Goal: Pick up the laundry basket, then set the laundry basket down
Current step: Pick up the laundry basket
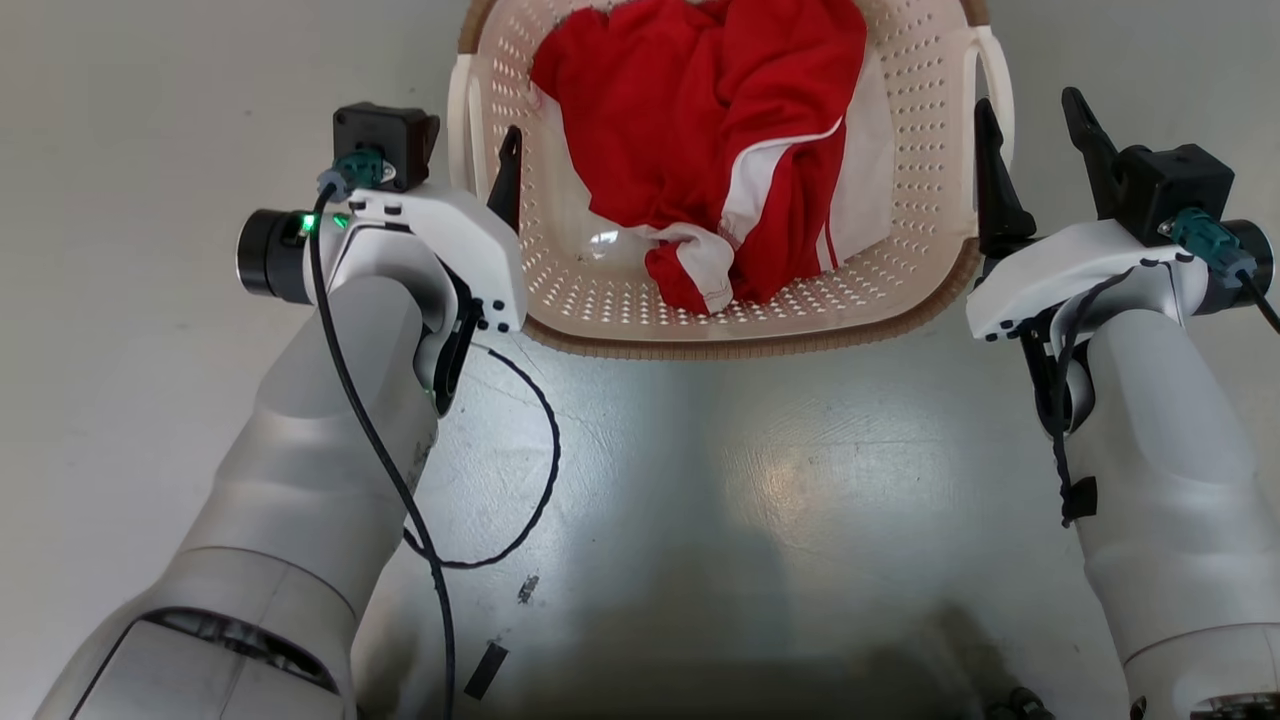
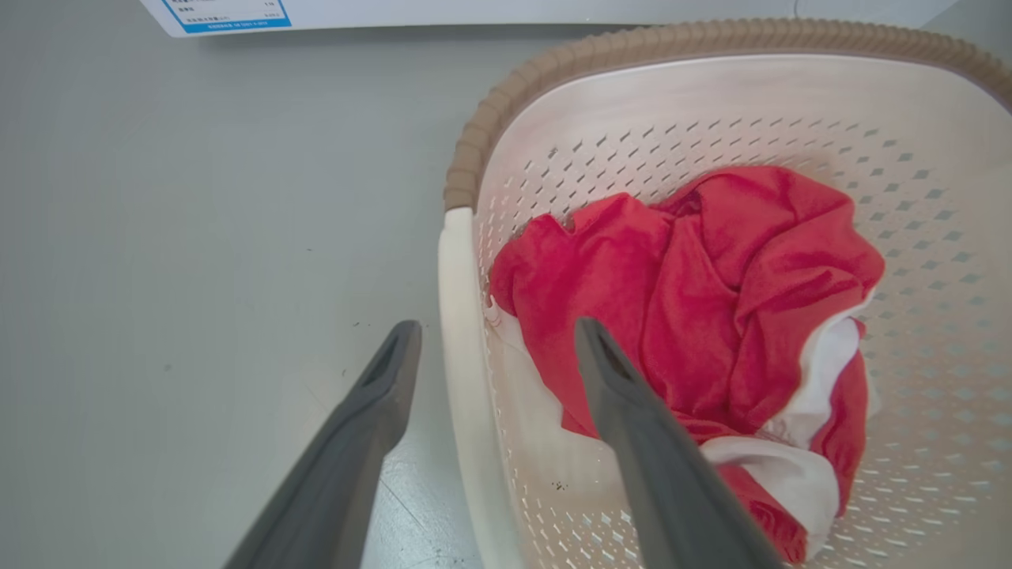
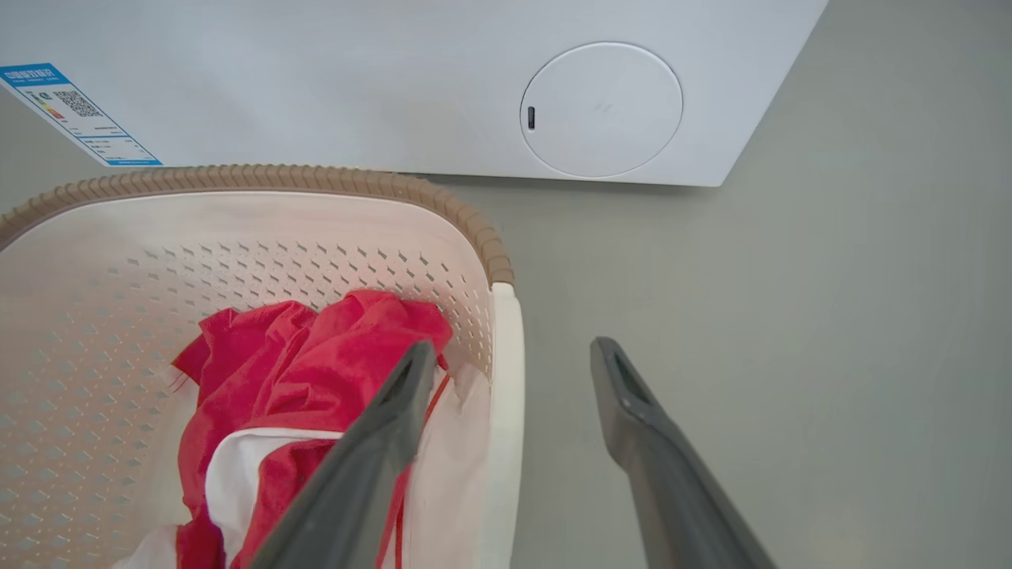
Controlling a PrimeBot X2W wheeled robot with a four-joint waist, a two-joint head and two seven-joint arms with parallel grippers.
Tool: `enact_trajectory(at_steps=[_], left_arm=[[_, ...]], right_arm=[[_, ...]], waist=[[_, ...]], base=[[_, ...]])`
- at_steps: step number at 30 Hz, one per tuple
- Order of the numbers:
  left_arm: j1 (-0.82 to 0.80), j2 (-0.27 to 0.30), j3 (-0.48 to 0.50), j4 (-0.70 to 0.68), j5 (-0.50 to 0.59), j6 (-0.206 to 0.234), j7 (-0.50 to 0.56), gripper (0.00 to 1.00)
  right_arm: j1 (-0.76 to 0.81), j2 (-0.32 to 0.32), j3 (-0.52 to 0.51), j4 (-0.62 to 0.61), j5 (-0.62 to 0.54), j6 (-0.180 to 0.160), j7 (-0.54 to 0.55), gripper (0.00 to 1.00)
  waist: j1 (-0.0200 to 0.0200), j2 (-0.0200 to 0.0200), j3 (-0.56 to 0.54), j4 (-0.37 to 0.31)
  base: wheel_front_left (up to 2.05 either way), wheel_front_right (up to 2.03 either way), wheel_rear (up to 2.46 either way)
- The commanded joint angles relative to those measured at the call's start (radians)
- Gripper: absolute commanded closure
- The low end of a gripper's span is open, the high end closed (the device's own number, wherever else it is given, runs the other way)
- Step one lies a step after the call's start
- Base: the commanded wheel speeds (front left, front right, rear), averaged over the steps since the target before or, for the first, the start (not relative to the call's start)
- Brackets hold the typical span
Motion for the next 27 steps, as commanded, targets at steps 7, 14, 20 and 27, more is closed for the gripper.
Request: enact_trajectory(at_steps=[7, 14, 20, 27], left_arm=[[-0.042, 0.024, -0.018, 0.021, -0.016, 0.016, -0.006, 0.00], [-0.073, 0.024, -0.051, 0.048, -0.028, 0.014, -0.001, 0.00], [-0.093, 0.024, -0.071, 0.060, -0.047, 0.012, 0.027, 0.00], [-0.114, 0.024, -0.103, 0.076, -0.065, 0.015, 0.075, 0.00]], right_arm=[[-0.013, 0.012, 0.035, 0.000, 0.018, 0.006, -0.014, 0.00], [-0.048, 0.012, 0.044, 0.072, 0.023, 0.006, -0.014, 0.00], [-0.090, 0.012, 0.046, 0.132, 0.035, 0.006, -0.014, 0.00], [-0.158, 0.012, 0.045, 0.260, 0.018, 0.006, -0.014, 0.00]], waist=[[-0.0001, 0.0000, 0.053, 0.002], [-0.0001, 0.0000, 0.078, 0.000], [-0.0001, 0.0000, 0.084, -0.004], [-0.0001, 0.0000, 0.086, -0.011]], base=[[0.00, 0.00, 0.00], [0.00, 0.00, 0.00], [0.00, 0.00, 0.00], [0.00, 0.00, 0.00]])
